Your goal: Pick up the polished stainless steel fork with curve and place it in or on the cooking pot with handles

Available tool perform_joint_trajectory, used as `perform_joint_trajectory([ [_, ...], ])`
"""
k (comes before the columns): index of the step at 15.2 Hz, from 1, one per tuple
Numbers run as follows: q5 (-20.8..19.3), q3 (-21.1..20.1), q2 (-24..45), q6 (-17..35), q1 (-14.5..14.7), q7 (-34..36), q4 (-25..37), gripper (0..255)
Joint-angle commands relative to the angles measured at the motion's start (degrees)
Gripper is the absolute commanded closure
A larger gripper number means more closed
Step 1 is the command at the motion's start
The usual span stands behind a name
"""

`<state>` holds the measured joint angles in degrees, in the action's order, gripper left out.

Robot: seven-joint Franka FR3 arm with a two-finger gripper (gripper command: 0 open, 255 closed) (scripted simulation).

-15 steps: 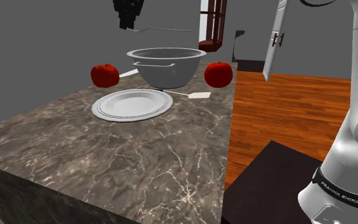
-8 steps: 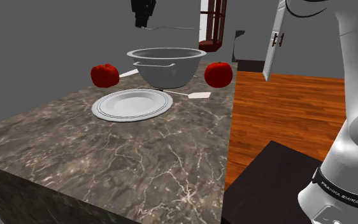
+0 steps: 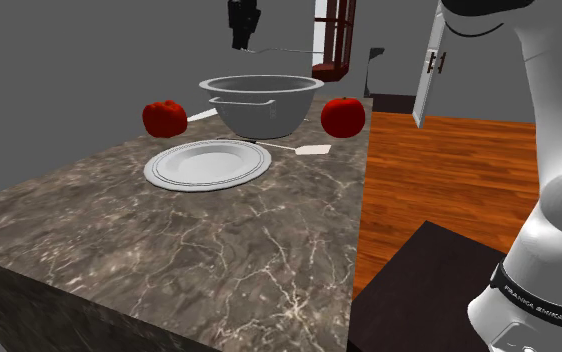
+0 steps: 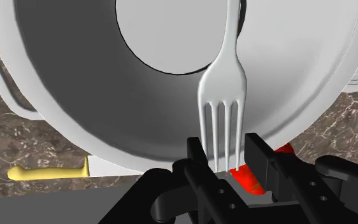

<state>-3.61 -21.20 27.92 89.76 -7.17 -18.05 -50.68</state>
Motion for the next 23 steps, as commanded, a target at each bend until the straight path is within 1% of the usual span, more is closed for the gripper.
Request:
perform_joint_trajectory([
  [1,0.57,-0.09,-1.5,2.45,-0.89,-0.34,-3.94,255],
  [6,1.66,-0.2,-4.39,8.12,-2.38,-0.91,-12.49,255],
  [12,2.49,-0.22,-6.43,13.88,-3.45,-1.53,-20.29,255],
  [20,2.55,-0.22,-6.56,14.37,-3.52,-1.58,-20.91,255],
  [21,2.55,-0.22,-6.56,14.37,-3.52,-1.58,-20.91,0],
  [23,2.55,-0.22,-6.56,14.37,-3.52,-1.58,-20.91,0],
])
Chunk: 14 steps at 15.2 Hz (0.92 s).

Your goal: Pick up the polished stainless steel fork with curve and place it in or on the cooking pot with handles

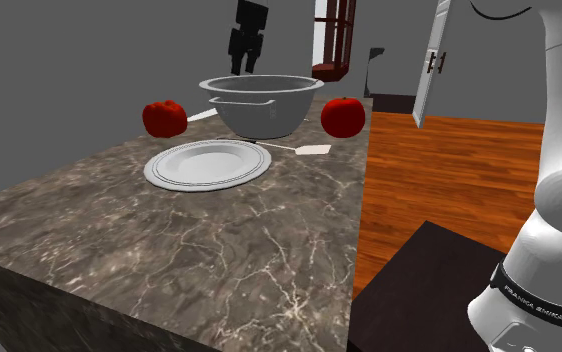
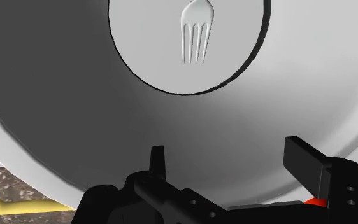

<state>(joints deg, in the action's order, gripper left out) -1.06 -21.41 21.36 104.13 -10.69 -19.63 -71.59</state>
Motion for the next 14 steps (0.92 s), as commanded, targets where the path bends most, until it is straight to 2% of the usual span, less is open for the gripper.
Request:
perform_joint_trajectory([
  [1,0.0,0.0,0.0,0.0,0.0,0.0,0.0,0],
  [3,0.0,0.0,0.0,0.0,0.0,0.0,0.0,0],
  [7,-0.15,0.0,0.4,-7.54,0.23,0.03,7.95,0],
  [14,-0.16,-0.01,0.41,-7.54,0.23,0.03,7.95,0],
])
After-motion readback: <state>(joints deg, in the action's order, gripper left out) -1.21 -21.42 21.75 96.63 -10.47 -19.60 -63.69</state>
